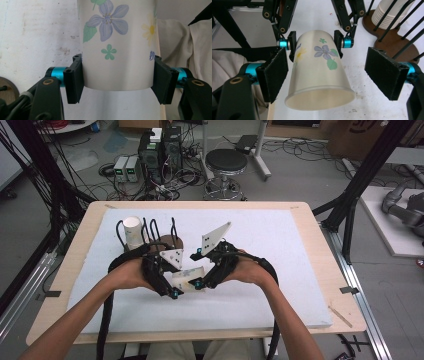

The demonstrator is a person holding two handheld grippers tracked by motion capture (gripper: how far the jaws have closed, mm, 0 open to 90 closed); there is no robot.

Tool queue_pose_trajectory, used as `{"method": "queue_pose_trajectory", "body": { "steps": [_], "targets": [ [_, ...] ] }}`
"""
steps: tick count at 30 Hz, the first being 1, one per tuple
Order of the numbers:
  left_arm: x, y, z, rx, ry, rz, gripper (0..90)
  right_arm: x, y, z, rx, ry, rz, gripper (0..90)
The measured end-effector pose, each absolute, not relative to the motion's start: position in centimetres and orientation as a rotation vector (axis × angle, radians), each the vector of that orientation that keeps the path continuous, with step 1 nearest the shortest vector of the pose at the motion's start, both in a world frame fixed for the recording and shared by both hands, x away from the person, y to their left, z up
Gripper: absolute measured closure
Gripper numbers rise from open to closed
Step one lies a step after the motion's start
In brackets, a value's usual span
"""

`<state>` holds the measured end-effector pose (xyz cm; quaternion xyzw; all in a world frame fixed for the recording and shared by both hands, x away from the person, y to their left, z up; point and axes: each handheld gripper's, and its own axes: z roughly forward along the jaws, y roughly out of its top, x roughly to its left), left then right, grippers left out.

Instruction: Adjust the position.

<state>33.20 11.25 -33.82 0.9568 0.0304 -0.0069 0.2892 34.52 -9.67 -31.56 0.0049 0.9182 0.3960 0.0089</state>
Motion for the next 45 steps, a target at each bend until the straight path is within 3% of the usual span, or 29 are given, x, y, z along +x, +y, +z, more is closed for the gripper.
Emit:
{"method": "queue_pose_trajectory", "body": {
  "steps": [45],
  "targets": [
    [33.0, 17.0, -36.0, 2.131, 0.221, -0.034, 35.6, 34.3, -14.5, -32.5, 0.169, 2.702, 1.504, 19.3]
  ]
}}
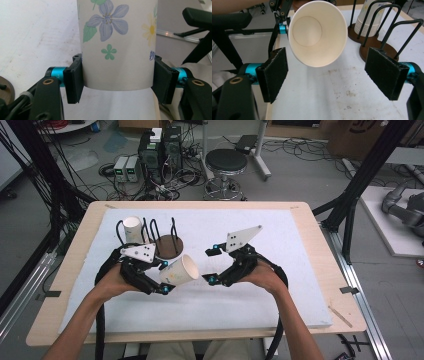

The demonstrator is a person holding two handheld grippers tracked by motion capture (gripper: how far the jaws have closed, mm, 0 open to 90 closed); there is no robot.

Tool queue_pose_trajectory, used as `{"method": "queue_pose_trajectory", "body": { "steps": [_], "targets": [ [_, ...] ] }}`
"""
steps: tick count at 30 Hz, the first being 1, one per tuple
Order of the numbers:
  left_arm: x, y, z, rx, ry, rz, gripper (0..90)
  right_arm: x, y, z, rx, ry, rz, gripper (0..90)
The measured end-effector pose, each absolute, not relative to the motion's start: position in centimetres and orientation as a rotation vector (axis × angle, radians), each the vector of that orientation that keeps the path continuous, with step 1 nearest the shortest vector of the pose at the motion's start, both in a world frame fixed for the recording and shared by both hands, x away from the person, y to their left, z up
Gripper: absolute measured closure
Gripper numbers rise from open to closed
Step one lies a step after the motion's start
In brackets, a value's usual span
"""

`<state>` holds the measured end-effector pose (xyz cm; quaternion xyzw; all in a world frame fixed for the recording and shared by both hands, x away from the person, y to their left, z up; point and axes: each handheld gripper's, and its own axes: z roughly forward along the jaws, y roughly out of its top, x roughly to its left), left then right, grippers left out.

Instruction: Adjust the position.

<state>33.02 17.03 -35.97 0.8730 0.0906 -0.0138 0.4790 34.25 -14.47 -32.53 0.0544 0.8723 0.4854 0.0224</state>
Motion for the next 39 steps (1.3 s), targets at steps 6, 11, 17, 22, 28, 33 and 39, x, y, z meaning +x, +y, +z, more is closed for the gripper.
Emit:
{"method": "queue_pose_trajectory", "body": {
  "steps": [6, 11, 17, 22, 28, 33, 39],
  "targets": [
    [32.7, 17.4, -36.0, 2.038, 0.207, -0.023, 35.6, 34.1, -14.8, -32.8, 0.177, 2.669, 1.552, 19.3],
    [32.7, 17.6, -36.4, 1.988, 0.209, -0.029, 35.6, 34.0, -14.9, -33.0, 0.185, 2.652, 1.576, 19.3],
    [32.7, 17.7, -37.0, 1.938, 0.212, -0.035, 35.6, 34.0, -15.1, -33.5, 0.196, 2.629, 1.615, 19.3],
    [32.9, 17.7, -37.6, 1.905, 0.224, -0.048, 35.6, 34.0, -15.4, -34.0, 0.218, 2.6, 1.662, 19.3],
    [32.9, 17.8, -37.7, 1.877, 0.217, -0.044, 35.6, 33.9, -15.6, -34.6, 0.237, 2.579, 1.707, 19.3],
    [32.8, 17.8, -37.6, 1.863, 0.21, -0.041, 35.6, 33.9, -15.7, -35.2, 0.242, 2.566, 1.735, 19.4],
    [32.7, 17.8, -38.0, 1.83, 0.203, -0.049, 35.6, 33.8, -15.6, -35.5, 0.234, 2.545, 1.784, 19.4]
  ]
}}
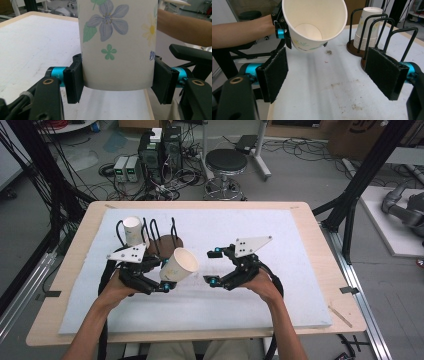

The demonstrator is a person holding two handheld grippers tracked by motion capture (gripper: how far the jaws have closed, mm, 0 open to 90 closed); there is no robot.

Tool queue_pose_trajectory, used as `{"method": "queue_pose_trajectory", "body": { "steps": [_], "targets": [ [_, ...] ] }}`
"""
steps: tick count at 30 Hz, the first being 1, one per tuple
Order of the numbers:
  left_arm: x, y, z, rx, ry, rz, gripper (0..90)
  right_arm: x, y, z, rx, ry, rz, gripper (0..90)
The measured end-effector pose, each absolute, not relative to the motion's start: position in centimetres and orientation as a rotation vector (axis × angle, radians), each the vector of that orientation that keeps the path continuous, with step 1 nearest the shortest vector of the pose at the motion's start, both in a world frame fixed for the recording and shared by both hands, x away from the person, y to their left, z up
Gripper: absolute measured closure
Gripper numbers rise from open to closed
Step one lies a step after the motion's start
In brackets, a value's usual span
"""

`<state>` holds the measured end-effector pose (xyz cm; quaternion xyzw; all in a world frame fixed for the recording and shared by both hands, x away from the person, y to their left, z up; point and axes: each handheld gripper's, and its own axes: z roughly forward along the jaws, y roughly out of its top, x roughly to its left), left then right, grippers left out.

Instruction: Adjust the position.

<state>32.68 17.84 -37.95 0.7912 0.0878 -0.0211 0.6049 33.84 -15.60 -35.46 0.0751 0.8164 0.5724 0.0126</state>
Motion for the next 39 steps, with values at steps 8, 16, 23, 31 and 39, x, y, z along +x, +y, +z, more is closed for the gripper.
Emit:
{"method": "queue_pose_trajectory", "body": {
  "steps": [8, 16, 23, 31, 39],
  "targets": [
    [32.8, 17.7, -38.2, 1.813, 0.198, -0.046, 35.6, 34.0, -15.3, -36.1, 0.225, 2.539, 1.826, 19.5],
    [33.1, 17.0, -38.5, 1.791, 0.185, -0.043, 35.6, 34.3, -14.7, -36.2, 0.211, 2.524, 1.862, 19.5],
    [33.3, 16.4, -38.6, 1.769, 0.176, -0.043, 35.7, 34.4, -14.1, -36.2, 0.194, 2.515, 1.902, 19.5],
    [33.4, 15.8, -38.7, 1.761, 0.161, -0.053, 35.7, 34.4, -13.3, -36.3, 0.173, 2.52, 1.915, 19.7],
    [33.4, 15.2, -38.8, 1.754, 0.149, -0.054, 35.7, 34.4, -12.9, -36.2, 0.155, 2.511, 1.928, 19.7]
  ]
}}
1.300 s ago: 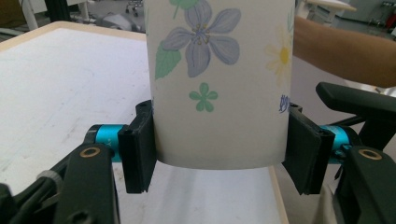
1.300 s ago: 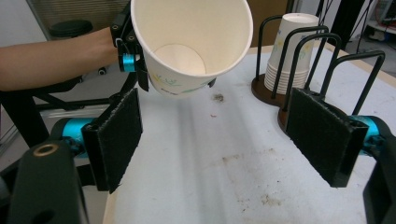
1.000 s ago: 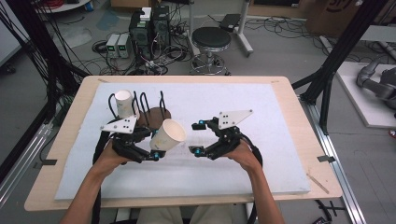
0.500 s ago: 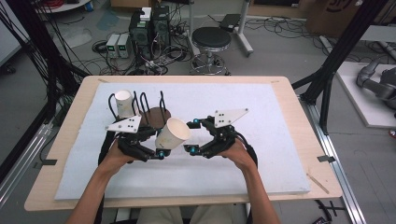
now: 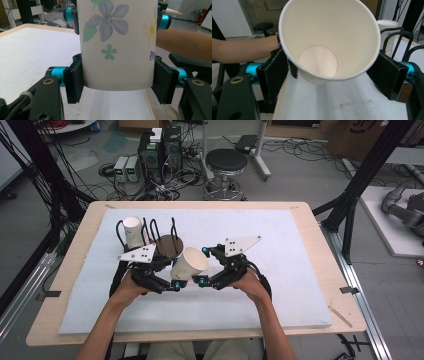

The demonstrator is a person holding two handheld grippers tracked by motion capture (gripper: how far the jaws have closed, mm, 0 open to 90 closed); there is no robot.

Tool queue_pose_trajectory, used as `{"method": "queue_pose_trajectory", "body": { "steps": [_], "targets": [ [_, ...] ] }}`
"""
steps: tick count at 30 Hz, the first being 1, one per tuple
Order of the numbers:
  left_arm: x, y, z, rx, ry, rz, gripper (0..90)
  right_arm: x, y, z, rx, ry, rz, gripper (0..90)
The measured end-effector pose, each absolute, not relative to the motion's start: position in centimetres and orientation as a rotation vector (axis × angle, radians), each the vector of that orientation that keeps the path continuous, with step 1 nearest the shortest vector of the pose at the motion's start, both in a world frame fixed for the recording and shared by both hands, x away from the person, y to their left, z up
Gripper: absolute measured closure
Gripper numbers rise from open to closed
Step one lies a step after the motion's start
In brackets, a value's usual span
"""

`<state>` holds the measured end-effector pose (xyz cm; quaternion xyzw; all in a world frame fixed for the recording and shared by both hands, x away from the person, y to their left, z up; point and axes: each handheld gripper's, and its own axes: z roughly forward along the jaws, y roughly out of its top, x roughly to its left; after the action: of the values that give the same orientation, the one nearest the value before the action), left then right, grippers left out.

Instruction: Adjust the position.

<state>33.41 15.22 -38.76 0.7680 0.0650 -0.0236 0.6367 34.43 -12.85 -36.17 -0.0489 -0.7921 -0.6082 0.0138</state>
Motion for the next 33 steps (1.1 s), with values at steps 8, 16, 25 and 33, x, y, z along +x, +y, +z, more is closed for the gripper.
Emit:
{"method": "queue_pose_trajectory", "body": {
  "steps": [8, 16, 25, 33],
  "targets": [
    [33.45, 14.59, -38.85, 1.761, 0.139, -0.063, 35.7, 34.47, -12.25, -36.14, -0.13, -2.441, -1.901, 19.7],
    [33.37, 14.35, -38.87, 1.761, 0.124, -0.075, 35.7, 34.57, -12.02, -36.08, -0.107, -2.403, -1.921, 23.7],
    [33.37, 14.23, -38.9, 1.761, 0.12, -0.082, 35.8, 34.57, -11.96, -36.04, -0.097, -2.389, -1.935, 25.0],
    [33.33, 14.34, -38.83, 1.758, 0.114, -0.076, 36.0, 34.56, -11.89, -36.05, -0.083, -2.377, -1.939, 27.8]
  ]
}}
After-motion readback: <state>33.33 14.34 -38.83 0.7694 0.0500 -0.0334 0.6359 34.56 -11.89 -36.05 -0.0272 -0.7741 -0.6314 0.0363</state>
